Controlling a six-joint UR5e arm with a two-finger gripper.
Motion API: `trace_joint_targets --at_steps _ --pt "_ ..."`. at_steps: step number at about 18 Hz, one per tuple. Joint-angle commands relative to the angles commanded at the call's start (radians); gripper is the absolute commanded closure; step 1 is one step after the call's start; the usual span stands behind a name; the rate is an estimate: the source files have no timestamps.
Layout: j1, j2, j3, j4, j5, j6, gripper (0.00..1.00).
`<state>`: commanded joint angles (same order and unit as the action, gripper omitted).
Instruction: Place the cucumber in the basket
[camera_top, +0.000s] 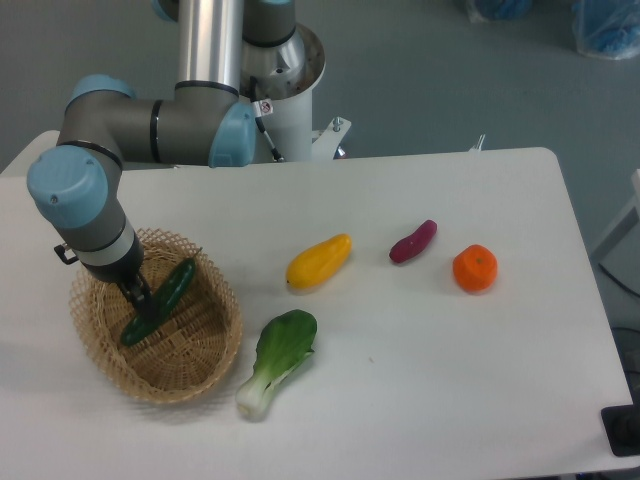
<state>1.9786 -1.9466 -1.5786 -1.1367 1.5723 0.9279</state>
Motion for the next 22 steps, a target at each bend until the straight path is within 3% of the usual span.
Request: trace_joint_targets --at_steps 8,13,18,22 --pt "0.127 0.005 0.091 -0.015 0.002 0.207 0.00" --pt "0.216 -0.009 0.158 -0.090 -0.003 0.307 0.00" --pt "0.316 -0.089 0.239 -0.115 0.000 0.449 0.00" --pt "0.348 -0.144 0.307 -0.118 0.002 0.534 0.00"
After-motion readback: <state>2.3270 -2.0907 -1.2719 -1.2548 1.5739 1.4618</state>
